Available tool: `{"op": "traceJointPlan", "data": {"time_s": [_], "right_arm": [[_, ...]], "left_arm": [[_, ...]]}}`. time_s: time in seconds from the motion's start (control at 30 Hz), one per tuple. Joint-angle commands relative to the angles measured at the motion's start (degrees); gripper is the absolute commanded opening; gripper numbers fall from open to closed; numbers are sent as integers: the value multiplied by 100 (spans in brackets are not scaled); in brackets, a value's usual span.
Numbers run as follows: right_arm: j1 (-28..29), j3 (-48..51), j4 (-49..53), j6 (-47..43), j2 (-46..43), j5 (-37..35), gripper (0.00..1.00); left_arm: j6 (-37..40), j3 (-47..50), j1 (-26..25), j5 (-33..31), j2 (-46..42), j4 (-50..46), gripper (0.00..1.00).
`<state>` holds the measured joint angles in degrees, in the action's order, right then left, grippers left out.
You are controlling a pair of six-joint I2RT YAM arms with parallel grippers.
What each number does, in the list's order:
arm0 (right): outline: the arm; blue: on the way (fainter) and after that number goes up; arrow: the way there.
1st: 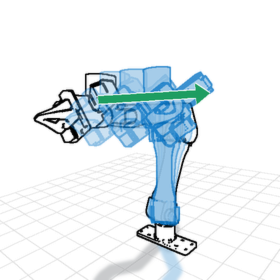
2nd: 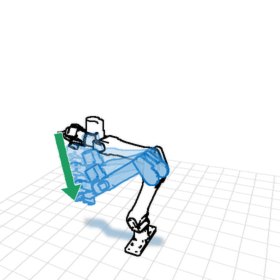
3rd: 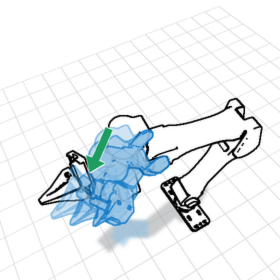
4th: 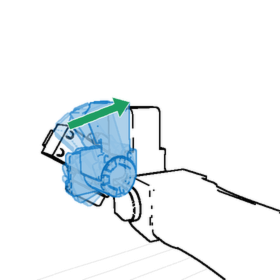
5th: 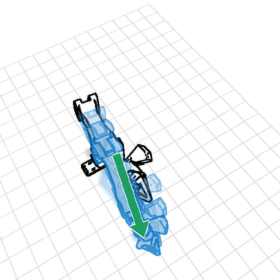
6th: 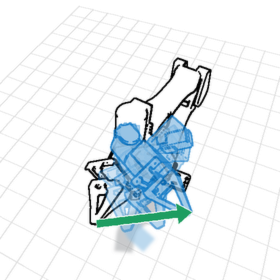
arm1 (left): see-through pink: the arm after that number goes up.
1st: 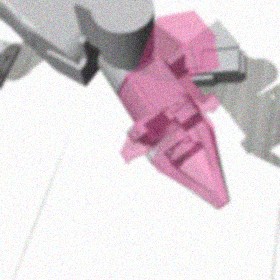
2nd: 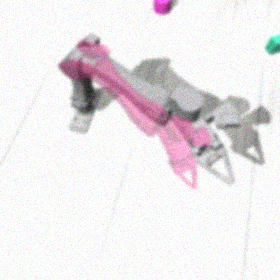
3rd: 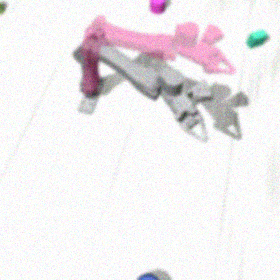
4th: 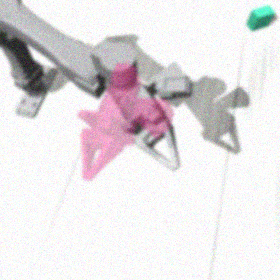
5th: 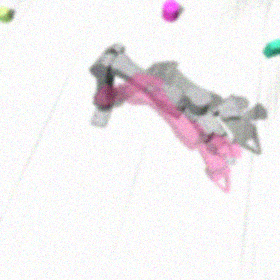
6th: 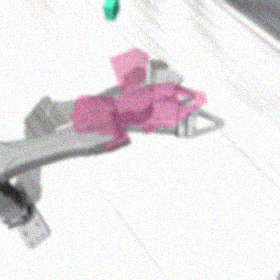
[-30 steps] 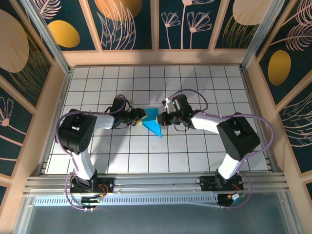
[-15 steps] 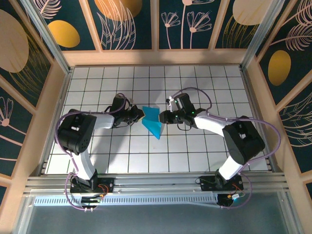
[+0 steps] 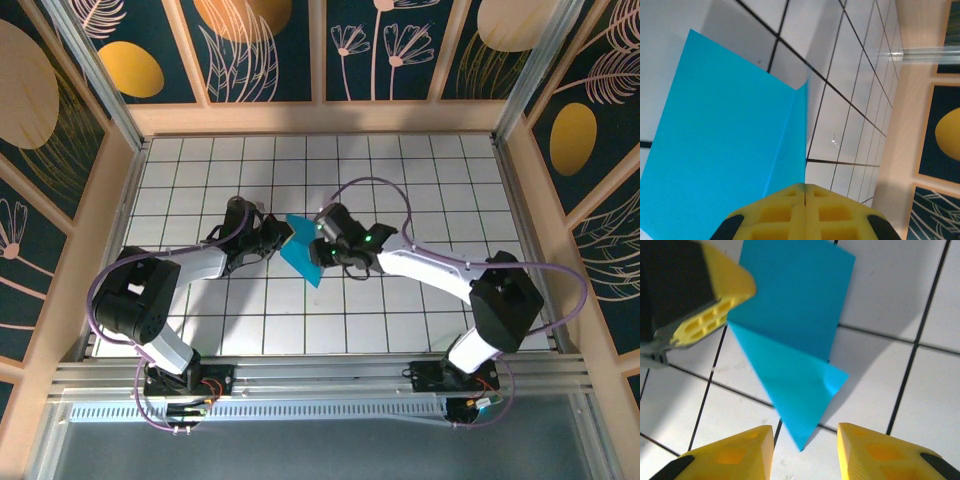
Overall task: Fold a paper plane with a square sheet of paper (fold left side to right side)
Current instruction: Fourth fold the wing at the center of the table.
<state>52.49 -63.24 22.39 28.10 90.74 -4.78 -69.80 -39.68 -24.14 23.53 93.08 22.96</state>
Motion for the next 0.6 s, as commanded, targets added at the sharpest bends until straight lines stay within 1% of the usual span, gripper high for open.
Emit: {"op": "traceJointPlan", "data": {"time_s": [0.0, 0.13, 0.2, 0.57], "right_arm": [[330, 2, 250, 436, 254, -721, 42], [741, -40, 90, 430, 567, -968, 44], [836, -114, 73, 401, 754, -1057, 45], [890, -394, -21, 23, 1347, -1400, 44]], "left_arm": [[-752, 196, -47, -250, -167, 454, 1], [-850, 195, -106, -279, -150, 477, 1], [-877, 197, -133, -279, -136, 498, 1], [-899, 179, -214, -322, -119, 476, 1]]}}
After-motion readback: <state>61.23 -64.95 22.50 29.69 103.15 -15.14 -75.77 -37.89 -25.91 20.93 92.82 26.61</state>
